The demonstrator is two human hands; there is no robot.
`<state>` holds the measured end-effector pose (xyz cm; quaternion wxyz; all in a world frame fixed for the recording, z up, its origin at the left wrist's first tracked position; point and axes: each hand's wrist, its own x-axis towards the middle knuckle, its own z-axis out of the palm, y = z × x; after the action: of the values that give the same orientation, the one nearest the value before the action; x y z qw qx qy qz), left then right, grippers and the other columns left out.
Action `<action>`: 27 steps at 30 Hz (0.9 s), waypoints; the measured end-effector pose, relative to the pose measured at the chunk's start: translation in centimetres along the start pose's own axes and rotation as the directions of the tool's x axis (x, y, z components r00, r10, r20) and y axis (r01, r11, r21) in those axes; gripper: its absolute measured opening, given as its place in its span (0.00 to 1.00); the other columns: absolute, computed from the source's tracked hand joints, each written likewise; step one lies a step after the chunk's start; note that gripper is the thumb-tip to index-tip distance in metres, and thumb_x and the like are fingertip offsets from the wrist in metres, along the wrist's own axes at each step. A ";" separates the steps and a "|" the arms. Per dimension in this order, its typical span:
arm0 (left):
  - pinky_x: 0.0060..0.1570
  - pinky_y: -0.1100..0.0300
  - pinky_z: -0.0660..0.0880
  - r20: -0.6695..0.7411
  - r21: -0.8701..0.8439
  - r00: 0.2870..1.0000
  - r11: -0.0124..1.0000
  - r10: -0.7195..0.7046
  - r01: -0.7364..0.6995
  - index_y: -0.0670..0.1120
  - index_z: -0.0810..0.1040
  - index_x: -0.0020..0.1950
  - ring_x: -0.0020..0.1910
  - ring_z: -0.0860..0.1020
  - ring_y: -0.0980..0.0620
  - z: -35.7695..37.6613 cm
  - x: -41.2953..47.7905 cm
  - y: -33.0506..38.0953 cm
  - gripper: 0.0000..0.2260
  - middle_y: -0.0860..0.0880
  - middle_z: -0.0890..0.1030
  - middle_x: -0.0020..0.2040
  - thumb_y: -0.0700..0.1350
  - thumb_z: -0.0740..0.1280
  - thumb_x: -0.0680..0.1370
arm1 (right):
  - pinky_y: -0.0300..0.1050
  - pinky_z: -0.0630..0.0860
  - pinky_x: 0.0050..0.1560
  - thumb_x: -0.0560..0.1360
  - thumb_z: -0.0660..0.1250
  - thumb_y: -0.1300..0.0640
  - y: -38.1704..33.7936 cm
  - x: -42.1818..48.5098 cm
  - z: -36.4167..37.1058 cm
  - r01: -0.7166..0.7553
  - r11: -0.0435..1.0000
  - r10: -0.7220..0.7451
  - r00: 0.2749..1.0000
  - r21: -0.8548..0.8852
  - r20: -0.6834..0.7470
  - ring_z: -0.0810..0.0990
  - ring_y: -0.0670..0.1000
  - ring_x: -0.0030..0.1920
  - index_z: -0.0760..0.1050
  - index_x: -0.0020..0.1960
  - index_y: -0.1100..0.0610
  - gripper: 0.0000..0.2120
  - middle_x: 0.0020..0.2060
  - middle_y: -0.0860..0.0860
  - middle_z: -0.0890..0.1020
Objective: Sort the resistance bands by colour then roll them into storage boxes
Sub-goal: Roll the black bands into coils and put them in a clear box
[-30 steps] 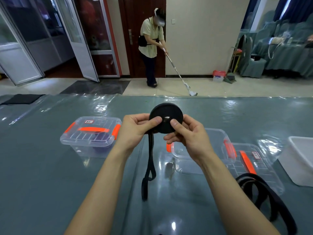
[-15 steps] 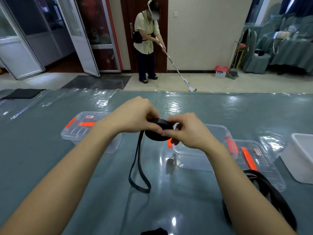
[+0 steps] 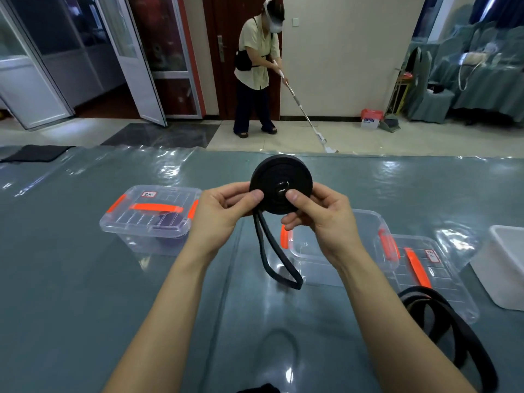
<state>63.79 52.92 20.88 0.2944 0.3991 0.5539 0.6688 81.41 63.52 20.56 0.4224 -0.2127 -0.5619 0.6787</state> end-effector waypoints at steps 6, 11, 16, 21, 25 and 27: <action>0.53 0.58 0.83 -0.042 -0.066 0.997 0.996 -0.067 0.064 0.41 0.86 0.57 0.49 0.88 0.46 0.1 -1.3 -1.8 0.15 0.41 0.90 0.51 0.44 0.78 0.73 | 0.49 0.85 0.37 0.79 0.74 0.64 1.7 -1.1 0.5 -0.114 0.993 0.113 0.993 0.021 0.047 0.87 0.59 0.35 0.81 0.61 0.65 0.11 0.48 0.61 0.88; 0.56 0.56 0.85 0.177 0.429 0.983 0.903 -0.051 -0.031 0.45 0.89 0.56 0.49 0.89 0.51 -2.9 -1.1 -1.8 0.10 0.50 0.90 0.47 0.38 0.81 0.75 | 0.43 0.74 0.26 0.71 0.84 0.47 0.9 -0.7 -1.8 -0.074 0.829 0.168 0.978 -0.555 0.121 0.86 0.60 0.31 0.78 0.70 0.45 0.29 0.58 0.44 0.85; 0.46 0.48 0.83 0.375 0.839 0.919 0.467 -0.122 -0.280 0.59 0.89 0.53 0.43 0.86 0.56 -3.3 0.2 -0.3 0.12 0.59 0.88 0.40 0.58 0.77 0.71 | 0.36 0.73 0.30 0.73 0.82 0.45 -0.3 0.6 -0.7 0.075 0.603 0.251 0.927 -0.794 0.279 0.85 0.56 0.29 0.85 0.56 0.46 0.14 0.43 0.35 0.86; 0.40 0.51 0.77 0.403 0.890 0.903 0.292 -0.146 -0.350 0.56 0.87 0.47 0.36 0.78 0.58 -3.6 1.1 1.3 0.05 0.59 0.81 0.32 0.53 0.80 0.75 | 0.43 0.80 0.37 0.81 0.72 0.43 0.7 0.1 0.7 0.275 0.415 0.167 0.914 -0.867 0.370 0.84 0.45 0.30 0.83 0.52 0.48 0.09 0.33 0.34 0.82; 0.42 0.51 0.79 0.427 0.887 0.886 0.274 -0.184 -0.371 0.57 0.87 0.48 0.37 0.79 0.59 -3.7 1.5 1.8 0.05 0.61 0.81 0.32 0.53 0.80 0.74 | 0.53 0.80 0.49 0.82 0.70 0.43 1.8 -0.1 0.9 0.350 0.353 0.082 0.912 -0.868 0.401 0.80 0.48 0.38 0.82 0.54 0.51 0.12 0.32 0.39 0.77; 0.44 0.50 0.80 0.435 0.887 0.881 0.257 -0.185 -0.384 0.56 0.88 0.50 0.39 0.80 0.57 -3.6 1.5 2.0 0.06 0.58 0.84 0.35 0.53 0.80 0.74 | 0.50 0.79 0.49 0.80 0.72 0.40 1.9 -0.2 0.8 0.340 0.355 0.098 0.913 -0.871 0.397 0.79 0.46 0.39 0.82 0.56 0.50 0.13 0.34 0.38 0.78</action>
<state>60.02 51.98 22.87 0.0672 0.6741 0.7293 0.0961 80.22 62.88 18.95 0.1604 -0.2331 -0.9297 0.2359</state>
